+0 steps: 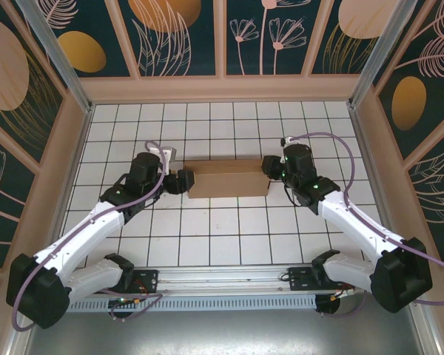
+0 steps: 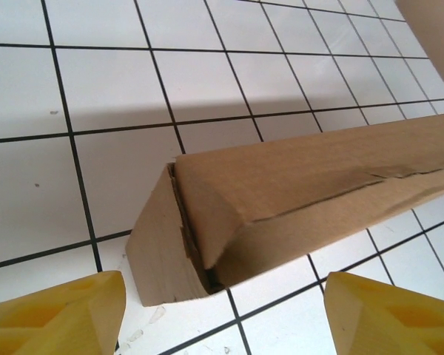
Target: Fold the paper box
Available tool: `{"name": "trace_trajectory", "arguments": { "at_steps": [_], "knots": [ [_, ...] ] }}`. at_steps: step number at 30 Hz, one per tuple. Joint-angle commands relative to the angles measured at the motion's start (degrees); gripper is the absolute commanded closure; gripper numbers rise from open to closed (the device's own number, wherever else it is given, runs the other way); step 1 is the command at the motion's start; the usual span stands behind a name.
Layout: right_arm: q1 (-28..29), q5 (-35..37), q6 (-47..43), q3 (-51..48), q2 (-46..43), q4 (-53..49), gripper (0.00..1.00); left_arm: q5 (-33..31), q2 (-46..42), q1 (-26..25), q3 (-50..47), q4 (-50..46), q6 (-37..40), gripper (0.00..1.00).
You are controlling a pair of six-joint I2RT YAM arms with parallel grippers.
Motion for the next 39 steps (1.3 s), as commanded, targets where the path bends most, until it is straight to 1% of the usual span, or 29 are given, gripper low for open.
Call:
{"name": "trace_trajectory", "arguments": {
  "at_steps": [1, 3, 5, 9, 11, 14, 18, 23, 26, 29, 33, 36, 39],
  "knots": [
    [0.6, 1.9, 1.0, -1.5, 1.0, -2.8, 0.65, 2.4, -2.4, -0.2, 3.4, -1.9, -1.4, 0.31],
    [0.7, 2.0, 0.9, -1.3, 1.2, -3.0, 0.65, 3.0, -2.7, -0.1, 4.4, -1.2, -3.1, 0.32],
    [0.7, 2.1, 0.8, -1.3, 1.2, -3.0, 0.65, 2.3, -2.4, -0.2, 5.6, -0.5, -5.0, 0.32],
    [0.7, 2.2, 0.7, -1.6, 1.1, -3.1, 0.64, -3.8, 0.3, 0.0, 7.7, 0.1, -7.3, 0.26],
    [0.7, 2.3, 0.6, -1.6, 1.1, -3.1, 0.64, -5.6, 2.1, 0.2, 8.1, 1.0, -8.0, 0.26],
    [0.7, 2.3, 0.5, -1.7, 1.2, -3.1, 0.64, -6.4, 5.3, 0.6, 7.1, 3.7, -9.1, 0.31],
    [0.8, 1.9, 0.7, -2.1, 1.8, -2.8, 0.64, -5.2, 8.4, 0.6, 3.6, 8.4, -11.3, 0.39],
    [1.6, 2.4, 1.1, -4.0, 1.5, -2.5, 0.64, -7.8, 7.3, 0.8, -3.7, 11.8, -14.4, 0.49],
    [1.8, 2.2, 1.5, -5.1, 1.3, -2.3, 0.64, -7.5, 6.2, 0.9, -7.4, 14.0, -16.1, 0.51],
    [1.9, 1.7, 2.1, -6.3, 1.5, -1.7, 0.64, -6.4, 7.0, 0.9, -9.9, 15.7, -17.6, 0.53],
    [1.9, 0.4, 4.1, -8.7, 1.4, -0.9, 0.64, -6.0, 7.6, 0.9, -12.7, 17.5, -20.1, 0.61],
    [1.9, -1.1, 5.8, -10.8, 0.2, 0.2, 0.64, -6.1, 6.4, 0.9, -15.9, 19.5, -21.8, 0.63],
    [1.9, -3.2, 7.1, -12.3, -0.7, 1.7, 0.64, -5.5, 5.1, 0.9, -19.0, 21.7, -23.3, 0.63]
  ]
}}
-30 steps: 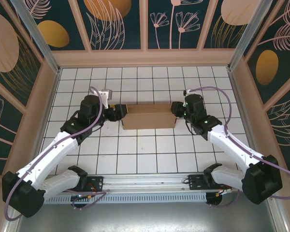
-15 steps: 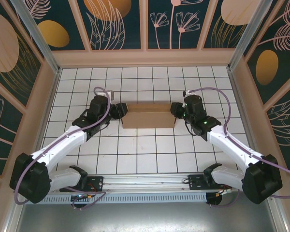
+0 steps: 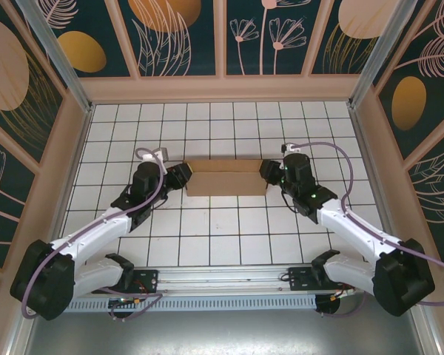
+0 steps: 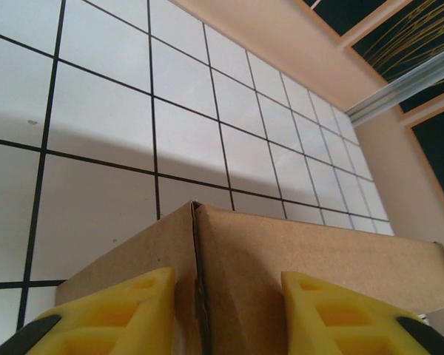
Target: Fold the paper box
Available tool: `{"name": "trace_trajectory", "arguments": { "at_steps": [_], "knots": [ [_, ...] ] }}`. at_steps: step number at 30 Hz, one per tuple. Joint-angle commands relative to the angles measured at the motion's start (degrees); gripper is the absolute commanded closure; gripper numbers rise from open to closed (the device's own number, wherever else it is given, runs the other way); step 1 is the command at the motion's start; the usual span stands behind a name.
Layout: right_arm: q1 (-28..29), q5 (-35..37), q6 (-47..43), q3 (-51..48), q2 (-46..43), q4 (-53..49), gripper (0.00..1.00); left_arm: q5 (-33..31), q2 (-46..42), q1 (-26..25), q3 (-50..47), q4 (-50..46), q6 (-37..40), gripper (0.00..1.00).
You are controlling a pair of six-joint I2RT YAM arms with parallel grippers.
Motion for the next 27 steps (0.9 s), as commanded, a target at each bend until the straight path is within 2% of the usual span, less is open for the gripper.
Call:
{"name": "trace_trajectory", "arguments": {
  "at_steps": [1, 8, 14, 19, 23, 27],
  "knots": [
    [0.6, -2.7, 2.6, -4.7, 1.0, -7.9, 0.64, -0.9, 1.0, 0.5, -6.1, -7.4, -3.1, 0.63],
    [-3.3, -12.4, 7.0, -8.0, -0.4, -3.5, 0.64, 0.3, 0.7, 0.5, -11.8, -2.9, -6.5, 0.70],
    [-4.3, -18.1, 7.0, -6.8, 3.1, -4.2, 0.63, 2.8, 1.9, 0.6, -9.6, -3.6, -4.8, 0.72],
    [-3.8, -22.8, 7.8, -6.2, 2.5, -2.8, 0.69, 7.5, 2.3, 0.5, -7.8, -1.4, -5.4, 0.79],
    [-1.6, -23.3, 8.1, -3.3, 2.5, -3.2, 0.75, 9.0, 0.6, 0.6, -5.1, -1.3, -6.3, 0.88],
    [-1.6, -22.6, 7.9, 2.2, 2.0, -3.6, 0.77, 5.7, -1.9, 0.6, 0.0, -4.0, -5.9, 0.90]
  ]
}}
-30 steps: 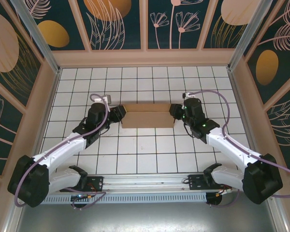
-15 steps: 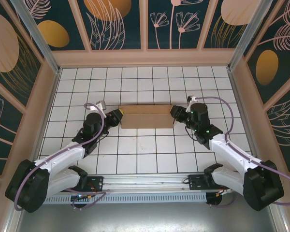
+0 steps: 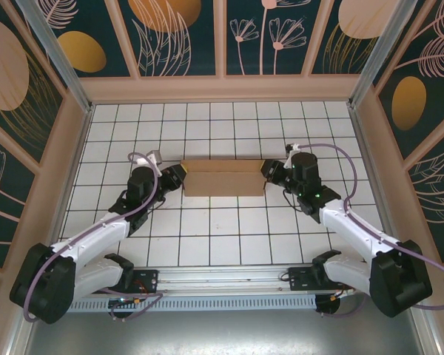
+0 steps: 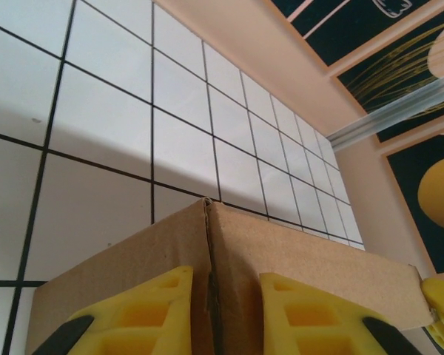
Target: Fold the paper box
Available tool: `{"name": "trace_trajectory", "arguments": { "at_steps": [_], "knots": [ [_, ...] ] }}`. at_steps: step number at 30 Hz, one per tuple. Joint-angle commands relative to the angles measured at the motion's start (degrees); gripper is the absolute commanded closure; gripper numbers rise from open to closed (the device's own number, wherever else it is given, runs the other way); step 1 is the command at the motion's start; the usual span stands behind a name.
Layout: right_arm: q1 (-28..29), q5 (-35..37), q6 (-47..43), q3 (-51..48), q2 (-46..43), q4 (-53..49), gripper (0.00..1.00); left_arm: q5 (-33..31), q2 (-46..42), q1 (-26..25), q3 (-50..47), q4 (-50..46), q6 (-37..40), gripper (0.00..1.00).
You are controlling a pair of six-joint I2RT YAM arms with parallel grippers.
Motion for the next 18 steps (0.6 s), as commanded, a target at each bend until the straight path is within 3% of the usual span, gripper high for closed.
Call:
{"name": "trace_trajectory", "arguments": {
  "at_steps": [1, 9, 18],
  "knots": [
    [3.1, -9.1, -0.1, 4.4, 1.8, -6.8, 0.77, 3.3, -0.6, -1.2, 4.3, -8.8, -0.8, 0.89],
    [0.6, -8.2, -1.3, 16.3, 8.5, -3.5, 0.77, -0.3, 6.8, 1.4, 14.1, -6.5, 3.3, 0.89],
    [-3.5, -11.3, -5.3, 21.9, 19.7, 11.4, 0.74, 0.2, 17.4, 5.2, 19.7, 9.3, 9.3, 0.89]
  ]
}}
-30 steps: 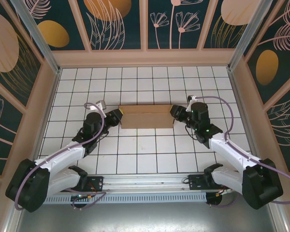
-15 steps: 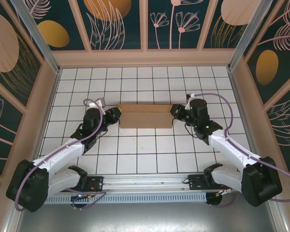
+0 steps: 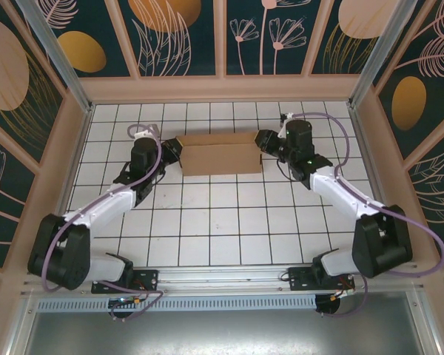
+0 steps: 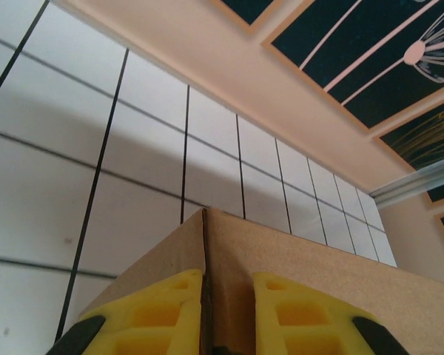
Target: Fold the paper box
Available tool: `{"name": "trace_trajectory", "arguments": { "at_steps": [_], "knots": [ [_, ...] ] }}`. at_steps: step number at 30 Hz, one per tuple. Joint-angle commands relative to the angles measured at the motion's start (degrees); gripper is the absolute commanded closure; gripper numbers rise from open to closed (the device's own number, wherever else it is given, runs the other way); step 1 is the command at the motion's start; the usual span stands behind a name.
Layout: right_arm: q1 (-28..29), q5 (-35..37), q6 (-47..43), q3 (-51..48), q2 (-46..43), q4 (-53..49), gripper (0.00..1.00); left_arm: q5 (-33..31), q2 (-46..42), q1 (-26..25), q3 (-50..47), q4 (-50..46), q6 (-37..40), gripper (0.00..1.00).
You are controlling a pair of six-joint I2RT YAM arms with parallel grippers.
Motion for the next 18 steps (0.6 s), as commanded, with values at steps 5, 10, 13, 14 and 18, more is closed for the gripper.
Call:
{"name": "trace_trajectory", "arguments": {
  "at_steps": [5, 10, 13, 14, 18],
  "knots": [
    [-2.5, -13.7, -7.4, -1.7, 8.9, 24.4, 0.74, 5.1, 7.6, -0.4, 1.8, 20.9, 11.2, 0.90],
    [-2.8, -15.3, -10.6, -9.8, 11.0, 37.0, 0.74, 5.9, 10.0, -0.4, -7.5, 36.2, 11.0, 0.91],
    [-1.8, -14.8, -11.5, -14.4, 10.4, 41.7, 0.73, 6.7, 10.7, -0.4, -11.4, 39.6, 7.8, 0.93],
    [-1.3, -14.0, -12.2, -15.7, 9.9, 42.1, 0.73, 6.8, 10.7, -0.4, -12.8, 40.4, 7.1, 0.94],
    [0.2, -10.7, -14.2, -20.5, 7.0, 43.0, 0.71, 6.7, 9.6, -0.4, -17.9, 42.6, 4.3, 0.94]
  ]
}}
